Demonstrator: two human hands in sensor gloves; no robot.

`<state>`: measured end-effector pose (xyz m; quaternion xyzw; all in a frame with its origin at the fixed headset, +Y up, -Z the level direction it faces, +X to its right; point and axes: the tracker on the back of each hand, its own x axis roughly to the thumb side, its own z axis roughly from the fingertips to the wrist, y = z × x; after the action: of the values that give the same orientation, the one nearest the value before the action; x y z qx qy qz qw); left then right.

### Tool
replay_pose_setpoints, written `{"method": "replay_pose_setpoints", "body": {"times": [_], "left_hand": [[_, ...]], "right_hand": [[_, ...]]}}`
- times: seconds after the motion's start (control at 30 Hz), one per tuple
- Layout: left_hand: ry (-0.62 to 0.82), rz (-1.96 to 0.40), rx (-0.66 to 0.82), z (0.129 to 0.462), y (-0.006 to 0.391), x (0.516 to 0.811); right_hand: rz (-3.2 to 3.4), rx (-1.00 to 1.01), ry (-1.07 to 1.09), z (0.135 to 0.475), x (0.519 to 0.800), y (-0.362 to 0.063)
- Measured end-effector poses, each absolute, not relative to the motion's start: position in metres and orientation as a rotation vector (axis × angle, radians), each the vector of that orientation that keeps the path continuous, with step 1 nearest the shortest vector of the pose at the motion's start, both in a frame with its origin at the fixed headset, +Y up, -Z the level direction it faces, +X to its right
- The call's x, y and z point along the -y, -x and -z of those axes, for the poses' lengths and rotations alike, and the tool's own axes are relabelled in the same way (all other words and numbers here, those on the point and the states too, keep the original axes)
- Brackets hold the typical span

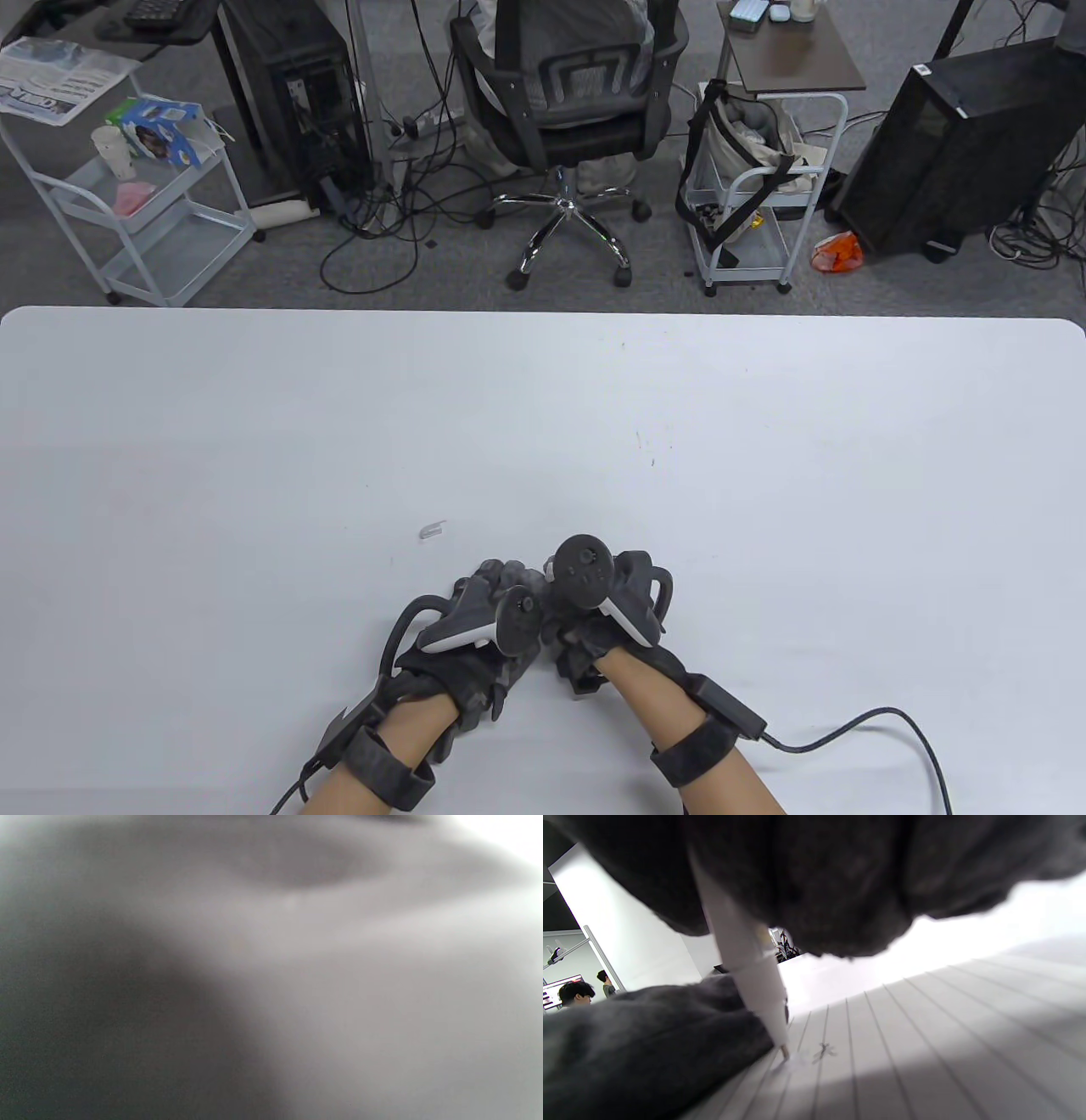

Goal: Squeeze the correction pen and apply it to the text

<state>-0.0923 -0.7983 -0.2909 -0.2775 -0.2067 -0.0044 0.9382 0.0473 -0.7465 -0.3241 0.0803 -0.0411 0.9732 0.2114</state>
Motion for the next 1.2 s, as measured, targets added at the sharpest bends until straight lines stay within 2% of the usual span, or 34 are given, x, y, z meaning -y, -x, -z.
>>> {"method": "replay_pose_setpoints", "body": {"times": [0.3,0.47,1.2], "left_hand": [[0.567,0.009,0.422,0.291,0.092,0.798],[0.567,0.008,0.423,0.291,0.093,0.799],[0.568,0.009,0.423,0.291,0.092,0.799]], "right_hand": [[-2.7,0.099,-0.235,0.325,0.746,-0.048],[-2.736,0.196,-0.188,0.325,0.738,-0.054],[-2.7,0.058,-0.2,0.329,0.746,-0.056]]}}
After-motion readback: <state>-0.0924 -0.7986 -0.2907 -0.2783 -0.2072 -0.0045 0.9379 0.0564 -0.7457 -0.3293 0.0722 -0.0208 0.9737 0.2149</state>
